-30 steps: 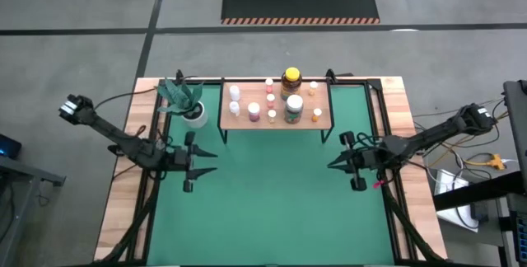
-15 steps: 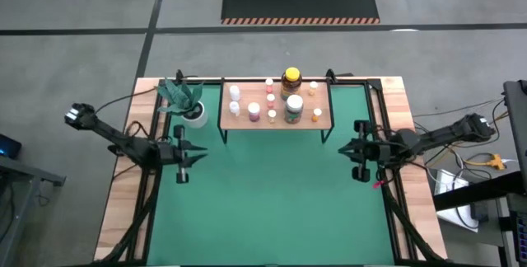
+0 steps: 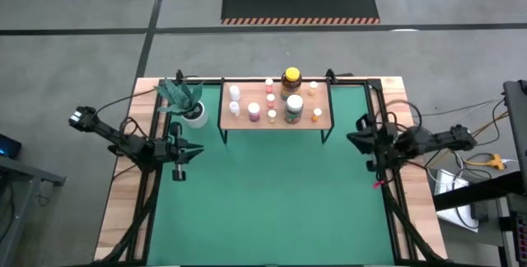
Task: Pick and place medicine bottles onto shelf by color
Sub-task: Return to Home Position
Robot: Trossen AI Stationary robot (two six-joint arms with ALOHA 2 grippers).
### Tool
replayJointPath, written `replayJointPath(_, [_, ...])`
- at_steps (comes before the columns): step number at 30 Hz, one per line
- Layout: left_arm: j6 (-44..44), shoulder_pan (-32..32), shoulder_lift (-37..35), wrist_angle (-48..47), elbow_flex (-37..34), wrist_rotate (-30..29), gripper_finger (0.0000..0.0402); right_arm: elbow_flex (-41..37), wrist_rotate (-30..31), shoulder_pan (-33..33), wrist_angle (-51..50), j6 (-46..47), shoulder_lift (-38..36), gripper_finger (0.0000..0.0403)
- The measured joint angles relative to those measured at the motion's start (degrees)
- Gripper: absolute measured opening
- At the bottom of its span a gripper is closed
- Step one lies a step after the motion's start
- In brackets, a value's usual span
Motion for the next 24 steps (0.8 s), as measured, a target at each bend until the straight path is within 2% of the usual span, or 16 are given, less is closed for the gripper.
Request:
replayJointPath(3, [0.0,-0.02,0.37,0.08,-0.02,-0.01,0.0027,0.0,0.13,0.0,-0.8,13.38,1.59,0.0009])
replayJointPath(6, [-0.02,-0.02,0.75,0.19,-0.04,0.0,0.0027,0.0,0.15,0.02,-2.06,20.49,3.47,0.0009])
replayJointPath(24, [-0.02,-0.02,4.14,0.13,-0.13,0.0,0.0028,-0.02,0.17,0.0,-2.46,19.66,7.83,0.0009])
